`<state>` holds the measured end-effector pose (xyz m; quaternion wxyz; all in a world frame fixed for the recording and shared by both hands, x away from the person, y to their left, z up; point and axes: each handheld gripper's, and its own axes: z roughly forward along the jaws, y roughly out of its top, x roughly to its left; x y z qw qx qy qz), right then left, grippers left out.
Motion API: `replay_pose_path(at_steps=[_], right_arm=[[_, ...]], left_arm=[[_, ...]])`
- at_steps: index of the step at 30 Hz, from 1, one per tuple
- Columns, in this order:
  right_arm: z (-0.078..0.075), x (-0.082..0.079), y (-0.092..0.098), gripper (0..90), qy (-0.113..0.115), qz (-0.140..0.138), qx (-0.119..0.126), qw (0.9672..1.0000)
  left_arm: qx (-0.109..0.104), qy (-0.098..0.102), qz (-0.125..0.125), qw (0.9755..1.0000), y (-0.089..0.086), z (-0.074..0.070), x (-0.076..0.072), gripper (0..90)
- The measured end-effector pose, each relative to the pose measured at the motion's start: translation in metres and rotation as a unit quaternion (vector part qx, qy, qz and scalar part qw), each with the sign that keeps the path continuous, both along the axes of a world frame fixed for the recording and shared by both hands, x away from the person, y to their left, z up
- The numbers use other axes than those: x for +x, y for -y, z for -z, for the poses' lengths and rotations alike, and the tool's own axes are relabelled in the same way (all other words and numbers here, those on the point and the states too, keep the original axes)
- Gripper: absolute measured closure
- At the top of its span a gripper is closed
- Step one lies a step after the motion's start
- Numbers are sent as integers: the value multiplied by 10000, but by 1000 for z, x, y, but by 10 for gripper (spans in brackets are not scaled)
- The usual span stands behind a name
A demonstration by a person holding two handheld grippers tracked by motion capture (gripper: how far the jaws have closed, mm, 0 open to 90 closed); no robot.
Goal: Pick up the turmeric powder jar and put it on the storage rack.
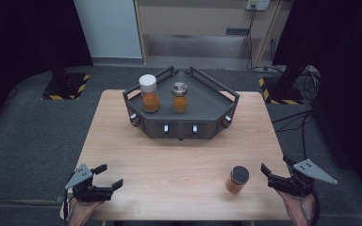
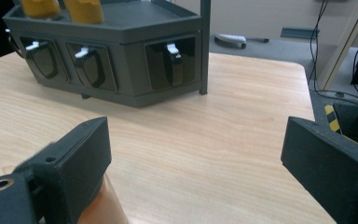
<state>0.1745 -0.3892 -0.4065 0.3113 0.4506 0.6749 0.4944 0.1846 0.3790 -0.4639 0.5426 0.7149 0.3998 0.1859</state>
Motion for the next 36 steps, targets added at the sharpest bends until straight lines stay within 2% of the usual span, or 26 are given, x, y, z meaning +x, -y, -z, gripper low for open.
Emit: replay_pose_path(at_steps=[10, 16, 27, 36], right_arm=[[18, -7, 6, 81, -176, -1, 55, 9998], [26, -7, 10, 80, -184, -51, 59, 9998], [26, -6, 8, 81, -234, -96, -60, 9997], [26, -5, 7, 82, -235, -80, -51, 9997]], left_arm=[[-13, 16, 10, 10000, -1, 0, 0, 41], [-23, 54, 33, 10000, -1, 0, -1, 41], [-27, 65, 55, 10000, -1, 1, 0, 42], [-48, 46, 47, 10000, -1, 1, 0, 42]])
